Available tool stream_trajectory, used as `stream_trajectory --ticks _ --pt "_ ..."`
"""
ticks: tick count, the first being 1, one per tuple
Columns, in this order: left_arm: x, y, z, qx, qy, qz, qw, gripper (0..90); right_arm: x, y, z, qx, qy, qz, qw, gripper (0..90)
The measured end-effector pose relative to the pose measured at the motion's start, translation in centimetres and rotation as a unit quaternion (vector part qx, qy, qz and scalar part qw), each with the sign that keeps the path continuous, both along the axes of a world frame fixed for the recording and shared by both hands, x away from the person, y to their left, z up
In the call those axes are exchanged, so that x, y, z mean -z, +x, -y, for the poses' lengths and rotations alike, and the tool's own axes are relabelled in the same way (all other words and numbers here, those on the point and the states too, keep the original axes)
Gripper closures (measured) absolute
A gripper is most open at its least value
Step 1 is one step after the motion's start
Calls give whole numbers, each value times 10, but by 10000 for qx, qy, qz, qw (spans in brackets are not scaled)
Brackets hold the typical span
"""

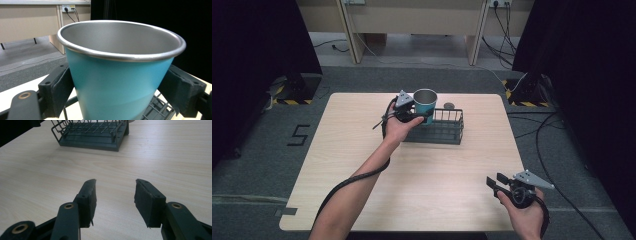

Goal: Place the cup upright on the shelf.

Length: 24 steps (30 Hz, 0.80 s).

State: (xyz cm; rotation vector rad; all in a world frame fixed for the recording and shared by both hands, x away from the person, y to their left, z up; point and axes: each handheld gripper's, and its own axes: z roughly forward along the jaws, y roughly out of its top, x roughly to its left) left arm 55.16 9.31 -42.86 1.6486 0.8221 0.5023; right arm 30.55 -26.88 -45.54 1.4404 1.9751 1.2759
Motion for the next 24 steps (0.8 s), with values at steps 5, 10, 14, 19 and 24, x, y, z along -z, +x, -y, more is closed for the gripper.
stream_trajectory --ticks 5,10,14,19,24 --pt "2 1 1 -2 -2 -30 10000 153 0 0 0 -7 7 -14 10000 522" --pt "5 2 3 -12 13 -62 10000 152 0 0 0 -5 13 -10 10000 522" --pt "8 2 5 -9 119 -70 9999 152 0 0 1 -14 5 3 10000 522" --pt "10 2 5 -33 135 -84 9999 152 0 0 1 -22 8 9 10000 522" --pt "13 2 6 -40 161 -106 9998 152 0 0 1 -22 8 13 10000 522"
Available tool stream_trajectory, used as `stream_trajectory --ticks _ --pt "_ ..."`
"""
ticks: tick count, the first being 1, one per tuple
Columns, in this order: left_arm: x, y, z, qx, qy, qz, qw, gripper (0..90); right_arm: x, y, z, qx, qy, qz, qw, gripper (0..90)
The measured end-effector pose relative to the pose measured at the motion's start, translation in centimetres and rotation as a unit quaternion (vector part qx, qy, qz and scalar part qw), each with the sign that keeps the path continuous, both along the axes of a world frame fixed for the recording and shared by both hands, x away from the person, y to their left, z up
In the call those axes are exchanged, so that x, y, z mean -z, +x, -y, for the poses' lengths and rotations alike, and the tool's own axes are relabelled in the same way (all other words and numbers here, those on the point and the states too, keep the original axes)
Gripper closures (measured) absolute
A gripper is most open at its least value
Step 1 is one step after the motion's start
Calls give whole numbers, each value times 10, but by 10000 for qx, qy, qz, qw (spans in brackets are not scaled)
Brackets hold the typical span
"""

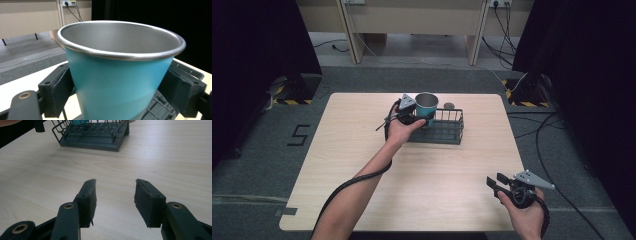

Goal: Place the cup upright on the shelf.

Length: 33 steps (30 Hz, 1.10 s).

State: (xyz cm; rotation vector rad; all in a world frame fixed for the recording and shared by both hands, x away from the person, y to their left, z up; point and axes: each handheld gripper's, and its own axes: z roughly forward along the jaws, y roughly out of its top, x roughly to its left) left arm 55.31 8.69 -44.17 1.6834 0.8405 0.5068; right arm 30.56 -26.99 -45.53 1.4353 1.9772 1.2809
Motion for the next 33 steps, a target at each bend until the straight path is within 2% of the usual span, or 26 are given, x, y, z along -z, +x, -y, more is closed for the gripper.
stream_trajectory --ticks 18,33 --pt "7 0 -2 -14 71 -126 9999 152 0 0 0 -4 0 7 10000 522" --pt "6 -3 -6 -2 115 -211 9997 150 -1 -1 0 -4 -5 22 10000 522"
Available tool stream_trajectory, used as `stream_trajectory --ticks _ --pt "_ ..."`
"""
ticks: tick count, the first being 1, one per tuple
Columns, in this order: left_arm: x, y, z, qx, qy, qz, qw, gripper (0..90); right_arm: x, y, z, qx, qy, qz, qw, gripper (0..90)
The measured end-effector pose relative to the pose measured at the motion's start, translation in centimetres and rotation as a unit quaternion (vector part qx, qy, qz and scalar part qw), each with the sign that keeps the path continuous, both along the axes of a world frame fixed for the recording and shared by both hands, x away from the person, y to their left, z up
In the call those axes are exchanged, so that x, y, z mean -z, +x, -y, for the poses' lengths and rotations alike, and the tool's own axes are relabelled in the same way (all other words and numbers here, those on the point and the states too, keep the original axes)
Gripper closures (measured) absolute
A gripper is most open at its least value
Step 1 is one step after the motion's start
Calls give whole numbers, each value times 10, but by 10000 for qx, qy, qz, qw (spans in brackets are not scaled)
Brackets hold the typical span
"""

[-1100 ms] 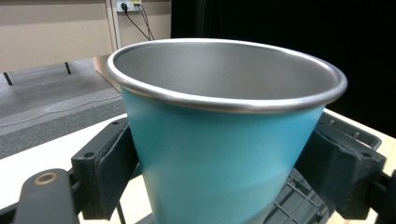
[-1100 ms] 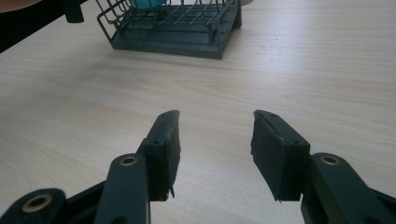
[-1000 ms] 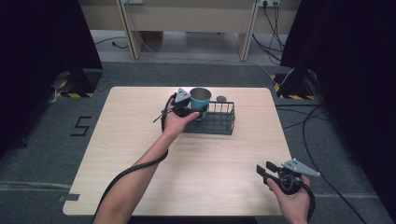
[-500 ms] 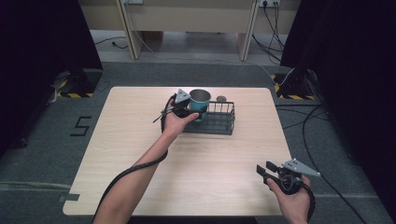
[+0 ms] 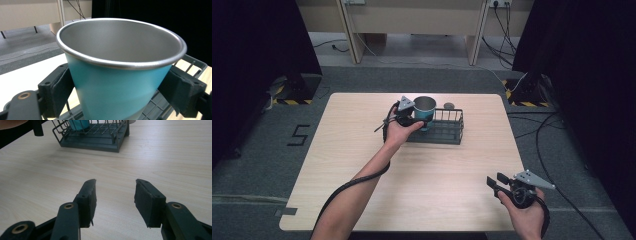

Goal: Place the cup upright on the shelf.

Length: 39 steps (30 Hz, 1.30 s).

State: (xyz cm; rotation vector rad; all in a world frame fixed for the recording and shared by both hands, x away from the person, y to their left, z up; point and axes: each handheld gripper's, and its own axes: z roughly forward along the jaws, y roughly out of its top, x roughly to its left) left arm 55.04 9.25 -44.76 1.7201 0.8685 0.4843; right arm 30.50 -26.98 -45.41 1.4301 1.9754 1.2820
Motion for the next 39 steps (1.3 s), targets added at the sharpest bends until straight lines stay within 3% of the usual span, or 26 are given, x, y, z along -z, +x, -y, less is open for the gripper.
stream_trajectory --ticks 8,26,39 --pt "0 -4 -2 44 101 -15 9999 138 0 0 0 -7 -12 -5 10000 522" --pt "0 -9 -9 75 -126 119 9998 140 0 0 -1 -32 -43 28 10000 522" --pt "-6 -20 -15 94 -120 183 9997 140 0 1 -2 -48 -39 10 10000 522"
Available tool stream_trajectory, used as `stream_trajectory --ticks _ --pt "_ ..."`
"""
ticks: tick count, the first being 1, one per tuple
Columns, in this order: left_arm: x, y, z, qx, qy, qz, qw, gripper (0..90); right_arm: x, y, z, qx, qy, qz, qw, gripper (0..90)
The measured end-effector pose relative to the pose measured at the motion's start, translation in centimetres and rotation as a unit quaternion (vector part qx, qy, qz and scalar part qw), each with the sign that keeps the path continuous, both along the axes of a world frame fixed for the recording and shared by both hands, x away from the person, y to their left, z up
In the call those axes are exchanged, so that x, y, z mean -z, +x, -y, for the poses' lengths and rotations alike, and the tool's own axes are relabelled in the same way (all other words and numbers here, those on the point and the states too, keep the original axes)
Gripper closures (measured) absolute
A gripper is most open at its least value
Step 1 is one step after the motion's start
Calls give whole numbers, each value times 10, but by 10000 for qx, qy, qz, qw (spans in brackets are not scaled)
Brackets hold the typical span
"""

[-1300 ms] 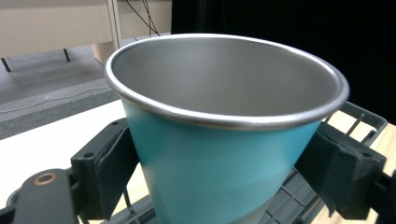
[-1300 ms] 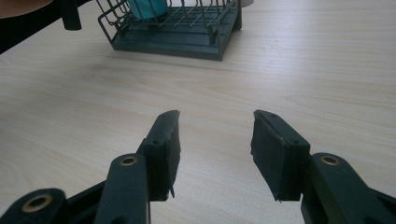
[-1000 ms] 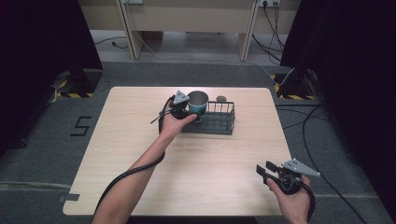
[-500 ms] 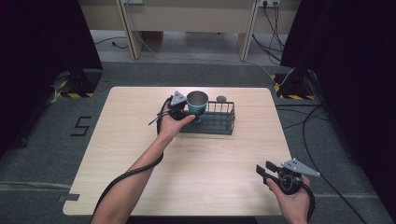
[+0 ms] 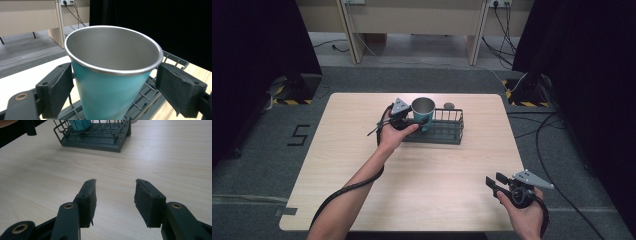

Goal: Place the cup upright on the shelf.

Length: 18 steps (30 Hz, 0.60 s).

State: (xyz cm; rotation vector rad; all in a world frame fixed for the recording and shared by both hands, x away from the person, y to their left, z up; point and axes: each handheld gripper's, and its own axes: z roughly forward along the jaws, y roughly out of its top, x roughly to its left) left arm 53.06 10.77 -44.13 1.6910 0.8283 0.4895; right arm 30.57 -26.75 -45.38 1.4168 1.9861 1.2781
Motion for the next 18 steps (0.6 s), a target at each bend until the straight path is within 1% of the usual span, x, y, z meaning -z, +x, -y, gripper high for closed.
stream_trajectory --ticks 5,11,16,18 --pt "0 -5 -3 10 -16 40 10000 142 0 1 0 -11 -10 -3 10000 522" --pt "-3 -10 -3 34 5 106 9999 142 1 1 -1 -17 -13 -1 10000 522" --pt "-3 -13 -6 11 25 93 10000 143 1 1 -1 -15 -16 -3 10000 522" --pt "-3 -15 -8 3 1 91 10000 143 1 1 -1 -14 -15 1 10000 522"
